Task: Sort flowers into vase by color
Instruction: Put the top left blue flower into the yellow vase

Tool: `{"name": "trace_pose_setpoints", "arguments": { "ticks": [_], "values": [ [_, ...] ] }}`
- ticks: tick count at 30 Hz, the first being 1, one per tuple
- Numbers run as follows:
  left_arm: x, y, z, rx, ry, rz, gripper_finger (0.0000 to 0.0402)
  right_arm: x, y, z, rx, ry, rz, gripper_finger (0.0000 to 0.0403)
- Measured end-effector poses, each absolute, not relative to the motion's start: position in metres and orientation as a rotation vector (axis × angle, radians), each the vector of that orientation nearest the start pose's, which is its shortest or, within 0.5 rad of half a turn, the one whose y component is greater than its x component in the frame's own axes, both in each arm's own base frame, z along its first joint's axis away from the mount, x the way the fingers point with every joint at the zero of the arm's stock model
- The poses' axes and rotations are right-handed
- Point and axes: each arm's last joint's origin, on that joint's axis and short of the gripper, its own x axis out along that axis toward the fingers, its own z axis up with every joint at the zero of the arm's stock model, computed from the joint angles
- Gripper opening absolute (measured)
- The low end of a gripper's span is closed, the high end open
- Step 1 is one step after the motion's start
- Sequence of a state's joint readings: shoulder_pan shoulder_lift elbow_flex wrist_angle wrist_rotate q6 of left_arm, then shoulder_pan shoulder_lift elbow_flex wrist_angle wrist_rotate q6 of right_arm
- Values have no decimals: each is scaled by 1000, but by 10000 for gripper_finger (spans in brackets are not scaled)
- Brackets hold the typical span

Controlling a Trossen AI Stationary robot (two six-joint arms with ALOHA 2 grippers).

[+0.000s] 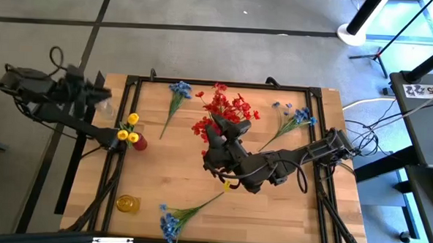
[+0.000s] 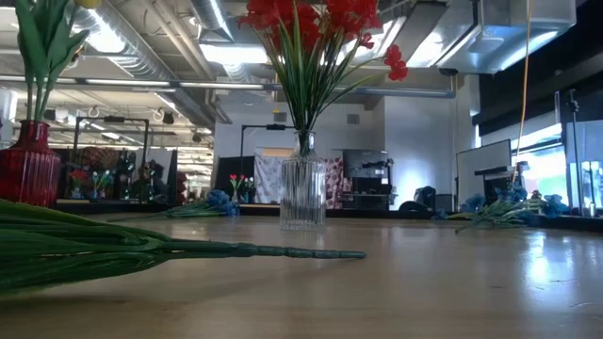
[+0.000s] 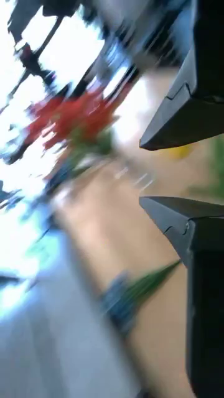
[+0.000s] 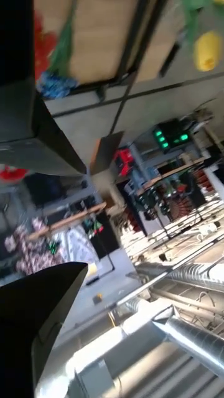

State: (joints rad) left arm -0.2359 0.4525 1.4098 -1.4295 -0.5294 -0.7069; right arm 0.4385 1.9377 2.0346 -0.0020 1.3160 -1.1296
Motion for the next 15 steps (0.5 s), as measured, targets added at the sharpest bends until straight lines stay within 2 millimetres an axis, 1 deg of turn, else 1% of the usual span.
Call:
{"name": "trace_pose_setpoints", "arguments": {
  "ticks": [1, 3, 7, 9, 11, 13, 15],
  "values": [
    [-35, 25, 412, -468, 285, 476, 128, 399, 156, 440, -949, 413, -803, 239],
    [-19, 24, 408, -385, 247, 567, 128, 400, 157, 439, -908, 377, -776, 239],
    [30, 15, 386, -258, 262, 680, 128, 403, 159, 433, -875, 331, -665, 239],
    [50, 12, 376, -244, 261, 783, 128, 404, 161, 430, -862, 312, -602, 239],
    [67, 10, 372, -229, 267, 879, 128, 407, 163, 427, -856, 297, -565, 239],
    [83, 10, 371, -223, 288, 924, 128, 408, 163, 425, -862, 298, -550, 239],
    [99, 12, 372, -244, 301, 933, 128, 409, 164, 423, -862, 296, -546, 239]
  ]
}}
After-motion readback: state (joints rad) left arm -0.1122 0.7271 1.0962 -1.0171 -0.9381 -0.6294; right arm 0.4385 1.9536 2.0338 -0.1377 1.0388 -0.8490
